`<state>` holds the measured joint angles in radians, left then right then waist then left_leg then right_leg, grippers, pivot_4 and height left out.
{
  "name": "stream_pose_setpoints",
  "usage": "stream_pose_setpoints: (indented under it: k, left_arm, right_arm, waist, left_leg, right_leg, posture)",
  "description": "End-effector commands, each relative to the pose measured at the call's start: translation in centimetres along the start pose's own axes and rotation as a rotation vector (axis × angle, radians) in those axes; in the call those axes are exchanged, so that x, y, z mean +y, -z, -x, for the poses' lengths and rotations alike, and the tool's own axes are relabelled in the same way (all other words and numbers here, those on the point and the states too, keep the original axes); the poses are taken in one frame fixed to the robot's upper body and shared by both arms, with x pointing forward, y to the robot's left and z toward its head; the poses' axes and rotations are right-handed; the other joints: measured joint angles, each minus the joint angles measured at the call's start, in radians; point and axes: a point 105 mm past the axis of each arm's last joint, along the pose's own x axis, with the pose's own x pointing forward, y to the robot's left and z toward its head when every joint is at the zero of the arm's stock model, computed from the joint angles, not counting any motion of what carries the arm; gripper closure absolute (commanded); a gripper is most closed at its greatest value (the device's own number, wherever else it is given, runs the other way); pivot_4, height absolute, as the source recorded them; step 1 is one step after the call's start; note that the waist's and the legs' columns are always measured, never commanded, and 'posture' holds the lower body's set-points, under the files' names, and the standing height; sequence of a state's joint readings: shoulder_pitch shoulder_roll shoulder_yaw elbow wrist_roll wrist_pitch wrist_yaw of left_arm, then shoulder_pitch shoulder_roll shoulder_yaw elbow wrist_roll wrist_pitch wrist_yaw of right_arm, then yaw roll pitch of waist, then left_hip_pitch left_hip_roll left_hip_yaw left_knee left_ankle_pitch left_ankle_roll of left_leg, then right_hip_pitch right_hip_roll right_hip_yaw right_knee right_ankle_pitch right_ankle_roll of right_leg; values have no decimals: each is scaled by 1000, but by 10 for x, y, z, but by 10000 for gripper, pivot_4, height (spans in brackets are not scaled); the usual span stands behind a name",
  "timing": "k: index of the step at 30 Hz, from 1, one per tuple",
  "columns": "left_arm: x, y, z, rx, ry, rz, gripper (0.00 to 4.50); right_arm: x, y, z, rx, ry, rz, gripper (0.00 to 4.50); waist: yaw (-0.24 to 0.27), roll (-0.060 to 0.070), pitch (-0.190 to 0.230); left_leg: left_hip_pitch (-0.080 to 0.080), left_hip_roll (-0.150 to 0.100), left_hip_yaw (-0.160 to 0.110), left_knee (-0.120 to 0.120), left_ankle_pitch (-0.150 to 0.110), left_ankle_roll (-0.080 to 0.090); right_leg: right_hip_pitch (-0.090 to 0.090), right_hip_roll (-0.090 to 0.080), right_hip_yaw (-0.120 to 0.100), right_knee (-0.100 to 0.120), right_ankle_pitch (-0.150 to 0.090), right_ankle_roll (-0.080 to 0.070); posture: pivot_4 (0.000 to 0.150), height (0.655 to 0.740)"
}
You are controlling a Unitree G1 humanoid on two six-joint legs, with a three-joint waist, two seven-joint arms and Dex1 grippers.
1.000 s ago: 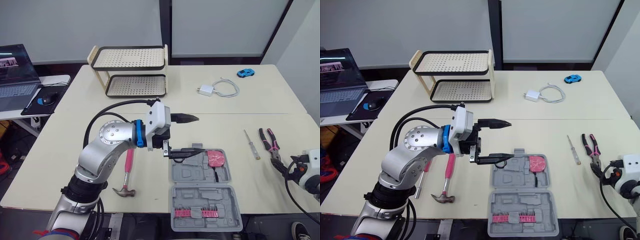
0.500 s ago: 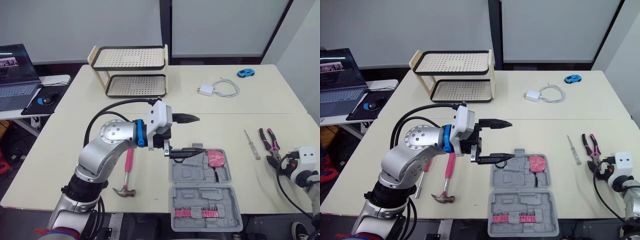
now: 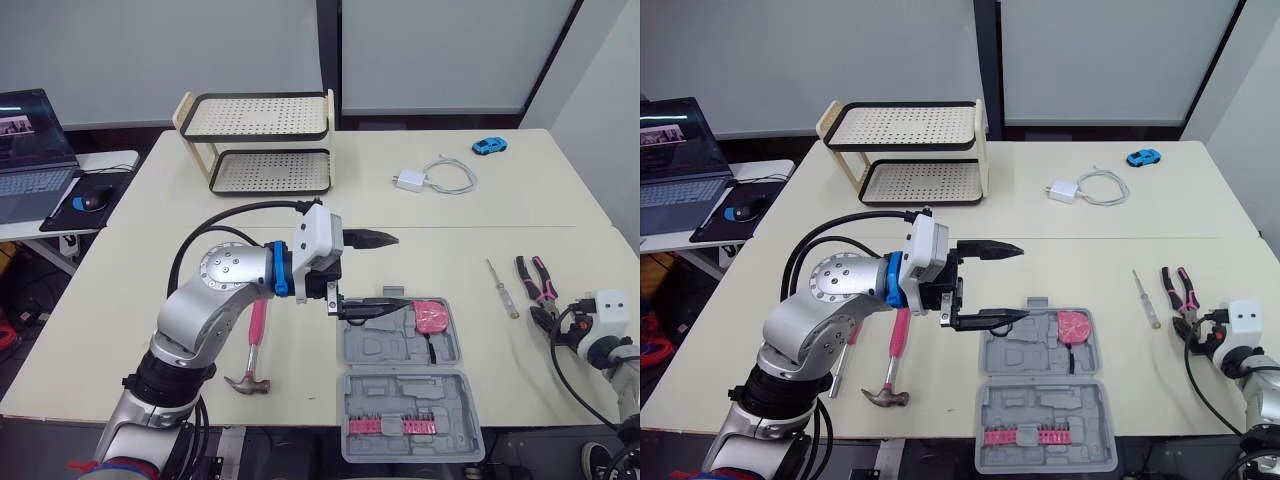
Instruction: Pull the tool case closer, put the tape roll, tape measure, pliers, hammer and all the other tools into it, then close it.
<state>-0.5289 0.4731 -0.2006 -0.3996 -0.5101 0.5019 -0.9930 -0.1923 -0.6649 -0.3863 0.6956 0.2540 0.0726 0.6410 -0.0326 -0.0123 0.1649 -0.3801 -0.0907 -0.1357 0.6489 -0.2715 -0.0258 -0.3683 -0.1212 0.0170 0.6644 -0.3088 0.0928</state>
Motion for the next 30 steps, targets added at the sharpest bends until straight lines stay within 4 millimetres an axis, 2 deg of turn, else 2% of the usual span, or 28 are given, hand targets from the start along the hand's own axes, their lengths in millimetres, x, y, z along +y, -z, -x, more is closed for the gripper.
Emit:
stream_pose_setpoints:
  k: [1, 6, 9, 16, 17, 22, 26, 29, 30]
  left_arm:
    - [-3, -11, 0, -39, 11, -29, 0]
    - [-3, -10, 0, -35, 7, -37, 0]
    - [-3, -10, -1, -37, 7, -36, 0]
    - [-3, -10, -1, -42, 5, -34, 0]
    - [-3, -10, -1, -45, 4, -34, 0]
    - [-3, -10, -2, -46, 4, -25, 0]
    - [-4, -9, 0, -44, 11, -16, 0]
    - [-3, -9, 4, -63, 12, 3, 0]
    - [-6, -9, 8, -78, 20, 4, 0]
  right_arm:
    - [-1, 0, -1, 15, -13, 24, 367]
    - [1, 1, -3, 17, -28, 48, 367]
    - [3, 1, -4, 11, -34, 40, 5852]
    - [2, 2, -4, 10, -16, 36, 30814]
    - [2, 3, -4, 13, -15, 33, 33260]
    - [1, 6, -2, 13, -2, 27, 33324]
    - [-1, -2, 1, -27, 7, 34, 33324]
    - [-5, -20, 8, -81, 16, 68, 33324]
    - [-10, -31, 13, -107, 32, 88, 33324]
  waist:
    - [0, 0, 0]
    - [0, 0, 0]
    - [0, 0, 0]
    - [1, 0, 0]
    - [1, 0, 0]
    - [1, -1, 0]
    - [1, -1, 0]
    - [2, 0, 0]
    - [2, 0, 0]
  left_leg:
    - [0, 0, 0, 0, 0, 0]
    - [0, 0, 0, 0, 0, 0]
    - [0, 0, 0, 0, 0, 0]
    - [0, 0, 0, 1, 0, 0]
    - [0, 0, 0, 1, 0, 0]
    - [0, 0, 0, 1, 0, 0]
    - [0, 0, 0, 1, 0, 0]
    - [0, 0, 0, 1, 0, 0]
    - [-1, 0, -1, 1, 0, 0]
  right_leg:
    - [0, 0, 0, 0, 0, 0]
    - [0, 0, 0, 0, 0, 0]
    - [0, 0, 0, 0, 0, 0]
    - [0, 0, 0, 0, 0, 0]
    - [0, 0, 0, 0, 0, 0]
    - [1, 0, 0, 0, 0, 0]
    - [1, 0, 0, 0, 0, 0]
    - [0, 0, 0, 0, 0, 0]
    - [0, 0, 0, 0, 0, 0]
  posture:
    - [1500, 7400]
    - [1500, 7400]
    - [1500, 7400]
    - [1500, 7400]
    - [1500, 7400]
    - [1500, 7400]
    - [1500, 7400]
    - [1500, 7400]
    - [1500, 7400]
